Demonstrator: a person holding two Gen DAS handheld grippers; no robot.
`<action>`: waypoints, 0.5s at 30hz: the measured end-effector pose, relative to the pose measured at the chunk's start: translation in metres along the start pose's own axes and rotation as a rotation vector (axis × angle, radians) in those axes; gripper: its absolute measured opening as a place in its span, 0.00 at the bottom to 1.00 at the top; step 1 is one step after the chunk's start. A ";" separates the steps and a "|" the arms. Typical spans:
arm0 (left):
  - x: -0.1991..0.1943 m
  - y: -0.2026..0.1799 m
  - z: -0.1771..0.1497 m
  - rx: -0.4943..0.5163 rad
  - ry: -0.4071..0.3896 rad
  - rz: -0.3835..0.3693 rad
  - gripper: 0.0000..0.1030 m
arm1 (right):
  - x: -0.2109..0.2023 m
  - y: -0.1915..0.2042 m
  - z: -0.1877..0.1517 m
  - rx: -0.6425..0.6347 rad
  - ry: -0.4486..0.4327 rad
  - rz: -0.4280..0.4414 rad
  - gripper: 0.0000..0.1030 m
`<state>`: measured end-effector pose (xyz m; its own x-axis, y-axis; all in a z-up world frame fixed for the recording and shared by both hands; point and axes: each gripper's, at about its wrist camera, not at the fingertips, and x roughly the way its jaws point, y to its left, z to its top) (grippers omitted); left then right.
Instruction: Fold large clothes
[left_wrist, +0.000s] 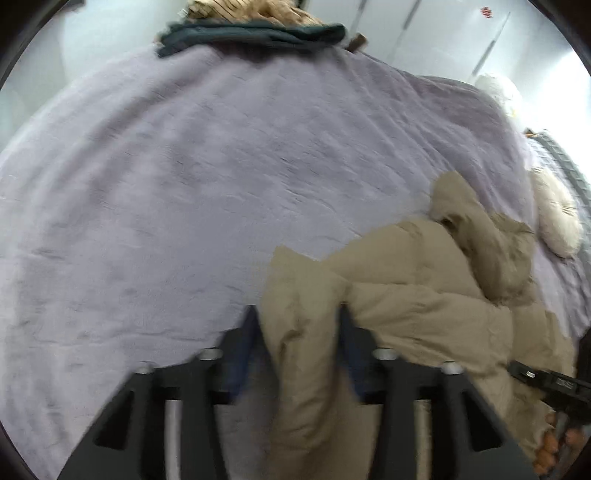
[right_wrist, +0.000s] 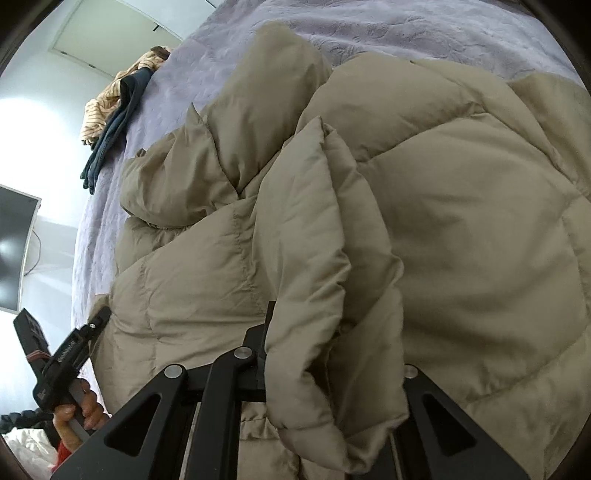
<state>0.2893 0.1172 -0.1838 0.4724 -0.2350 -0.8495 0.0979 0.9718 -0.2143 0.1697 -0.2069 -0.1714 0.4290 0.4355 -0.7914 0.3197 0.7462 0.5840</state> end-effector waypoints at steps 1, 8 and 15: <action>-0.004 0.001 0.002 0.003 -0.012 0.023 0.53 | -0.003 0.001 0.002 0.003 0.009 -0.007 0.19; -0.063 0.015 -0.006 0.010 -0.075 0.098 0.53 | -0.074 -0.012 -0.002 -0.027 -0.129 -0.185 0.28; -0.062 -0.017 -0.033 0.078 -0.023 0.042 0.53 | -0.101 -0.008 -0.011 -0.106 -0.177 -0.138 0.28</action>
<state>0.2296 0.1145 -0.1428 0.4975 -0.1941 -0.8454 0.1450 0.9795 -0.1396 0.1148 -0.2517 -0.0977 0.5315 0.2382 -0.8129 0.2993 0.8449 0.4433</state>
